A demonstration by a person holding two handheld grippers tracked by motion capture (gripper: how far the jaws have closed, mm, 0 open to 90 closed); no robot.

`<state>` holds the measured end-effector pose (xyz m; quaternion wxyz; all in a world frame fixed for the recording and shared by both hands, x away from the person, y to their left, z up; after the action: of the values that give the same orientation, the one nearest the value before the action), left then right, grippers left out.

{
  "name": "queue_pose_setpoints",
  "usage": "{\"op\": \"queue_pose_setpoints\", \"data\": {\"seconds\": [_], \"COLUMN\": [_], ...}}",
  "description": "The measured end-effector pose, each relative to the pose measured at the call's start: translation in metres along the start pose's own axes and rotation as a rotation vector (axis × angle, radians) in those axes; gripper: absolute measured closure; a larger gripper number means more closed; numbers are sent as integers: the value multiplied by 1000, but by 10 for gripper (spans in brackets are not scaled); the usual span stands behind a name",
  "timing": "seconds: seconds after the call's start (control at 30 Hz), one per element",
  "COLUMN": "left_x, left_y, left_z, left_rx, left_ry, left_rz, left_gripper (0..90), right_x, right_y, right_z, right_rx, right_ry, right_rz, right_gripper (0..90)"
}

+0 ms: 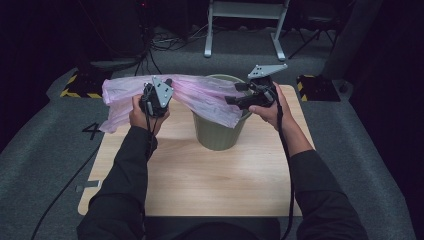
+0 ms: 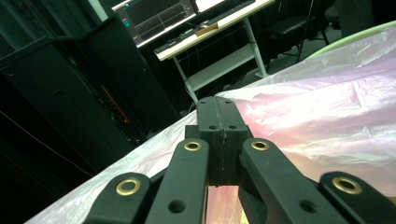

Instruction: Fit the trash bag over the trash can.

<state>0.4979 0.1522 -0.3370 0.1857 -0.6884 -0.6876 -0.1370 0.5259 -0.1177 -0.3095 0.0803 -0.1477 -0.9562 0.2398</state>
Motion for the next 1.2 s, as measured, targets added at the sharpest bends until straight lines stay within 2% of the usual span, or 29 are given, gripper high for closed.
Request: {"op": "queue_pose_setpoints", "data": {"seconds": [0.07, 0.13, 0.2, 0.23, 0.3, 0.37, 0.43, 0.63, 0.7, 0.87, 0.93, 1.07, 1.2], "left_x": [-3, -6, -8, -10, -12, -15, -18, -20, -19, -10, -7, -3, -9], "left_y": [0, -1, -3, -3, -6, -9, -13, -17, -17, -11, -9, -7, -10], "left_z": [-1, -3, -6, -7, -10, -13, -15, -22, -23, -19, -17, -13, -14], "left_rx": [-2, -10, -16, -20, -35, -46, -58, -82, -88, -80, -73, -71, -94], "left_ry": [5, 10, 7, 2, 3, -4, -9, -4, 17, 10, 18, 2, 19], "left_rz": [2, 6, 18, 22, 36, 54, 69, 70, 47, 15, 3, -8, 13], "left_gripper": [900, 900, 900, 900, 900, 900, 900, 900, 900, 900, 900, 900, 900], "right_x": [5, 10, 13, 13, 14, 13, 11, 4, 1, -6, -9, -11, -11], "right_y": [3, 10, 18, 24, 30, 34, 37, 45, 47, 52, 54, 57, 55], "right_z": [1, 2, 6, 8, 11, 12, 12, 13, 13, 12, 12, 12, 13], "right_rx": [12, 50, 111, 146, 185, 202, 216, 255, 277, 290, 301, 312, 312], "right_ry": [-20, -45, -80, -100, -120, -124, -124, -104, -101, -77, -71, -59, -50], "right_rz": [-42, -55, -41, -30, -39, -9, 12, 85, 107, 138, 145, 159, 158], "right_gripper": [308, 320, 504, 566, 667, 720, 728, 788, 804, 813, 784, 743, 669]}}
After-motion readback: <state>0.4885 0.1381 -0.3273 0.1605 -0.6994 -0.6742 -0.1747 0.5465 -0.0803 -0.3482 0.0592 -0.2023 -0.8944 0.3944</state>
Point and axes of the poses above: each handheld gripper's, and its own axes: y roughly forward along the jaws, z roughly out of its underside, x roughly to its left, the point moved 4 cm from there along y, roughly forward along the jaws, and after that the axes turned 14 degrees about -z, right-handed, at the moved point
